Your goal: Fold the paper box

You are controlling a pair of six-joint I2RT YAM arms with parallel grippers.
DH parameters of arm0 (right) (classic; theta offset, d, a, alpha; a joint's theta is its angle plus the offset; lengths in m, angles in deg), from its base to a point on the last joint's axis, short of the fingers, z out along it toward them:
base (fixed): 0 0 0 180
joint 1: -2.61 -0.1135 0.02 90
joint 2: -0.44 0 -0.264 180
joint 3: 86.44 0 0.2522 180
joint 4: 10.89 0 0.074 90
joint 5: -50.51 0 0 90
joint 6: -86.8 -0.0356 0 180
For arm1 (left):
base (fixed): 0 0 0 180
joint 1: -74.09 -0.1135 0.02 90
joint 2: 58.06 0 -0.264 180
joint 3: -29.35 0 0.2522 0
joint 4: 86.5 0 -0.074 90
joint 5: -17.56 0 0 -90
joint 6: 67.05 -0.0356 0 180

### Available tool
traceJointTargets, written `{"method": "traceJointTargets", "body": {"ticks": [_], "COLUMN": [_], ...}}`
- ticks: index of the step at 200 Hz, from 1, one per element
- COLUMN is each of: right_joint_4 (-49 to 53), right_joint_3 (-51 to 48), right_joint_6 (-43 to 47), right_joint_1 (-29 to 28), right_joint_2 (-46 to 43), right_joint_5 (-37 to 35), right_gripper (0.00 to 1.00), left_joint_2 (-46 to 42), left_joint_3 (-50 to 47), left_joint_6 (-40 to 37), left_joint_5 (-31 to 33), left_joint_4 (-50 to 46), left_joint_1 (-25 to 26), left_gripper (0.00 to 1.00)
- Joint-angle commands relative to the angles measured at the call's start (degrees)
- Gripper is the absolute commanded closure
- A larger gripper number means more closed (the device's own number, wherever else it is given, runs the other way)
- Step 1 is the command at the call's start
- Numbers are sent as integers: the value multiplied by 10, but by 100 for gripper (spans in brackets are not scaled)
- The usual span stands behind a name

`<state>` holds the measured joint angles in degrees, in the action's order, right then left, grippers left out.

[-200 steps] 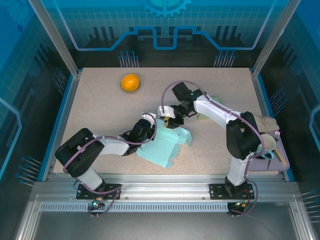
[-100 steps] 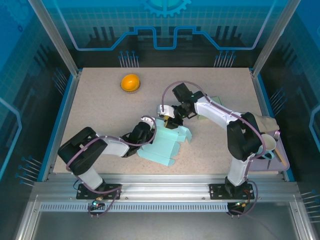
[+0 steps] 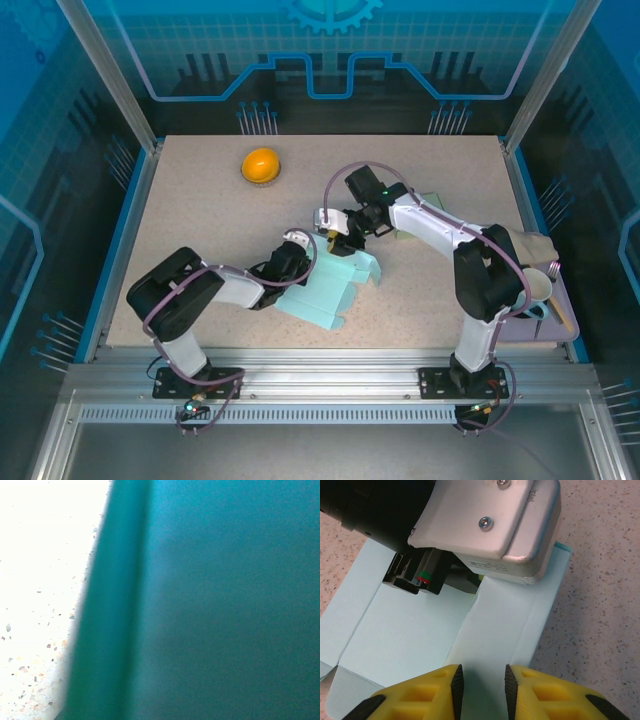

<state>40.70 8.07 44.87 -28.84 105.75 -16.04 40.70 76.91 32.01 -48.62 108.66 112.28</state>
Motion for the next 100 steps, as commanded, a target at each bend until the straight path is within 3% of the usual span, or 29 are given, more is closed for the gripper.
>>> {"method": "traceJointTargets", "body": {"ticks": [1, 11, 39, 77, 100], "right_joint_4": [28, 25, 30, 31, 34], "right_joint_3": [-25, -23, -15, -15, -14], "right_joint_6": [-17, -24, -30, -26, -22], "right_joint_1": [0, 0, -1, -5, -7], "right_joint_2": [2, 4, 13, 14, 14], "right_joint_5": [2, 1, -3, 1, 3], "right_gripper": [69, 69, 70, 70, 70], "left_joint_2": [4, -2, -36, -80, -78], "left_joint_3": [15, 8, -15, -32, -22], "left_joint_6": [22, 12, -4, -38, -52], "left_joint_5": [43, 18, -20, -99, -104], "left_joint_4": [-19, -7, 22, 66, 65], "left_joint_1": [-10, -11, -10, -36, -50], "left_gripper": [100, 100, 74, 69, 68]}}
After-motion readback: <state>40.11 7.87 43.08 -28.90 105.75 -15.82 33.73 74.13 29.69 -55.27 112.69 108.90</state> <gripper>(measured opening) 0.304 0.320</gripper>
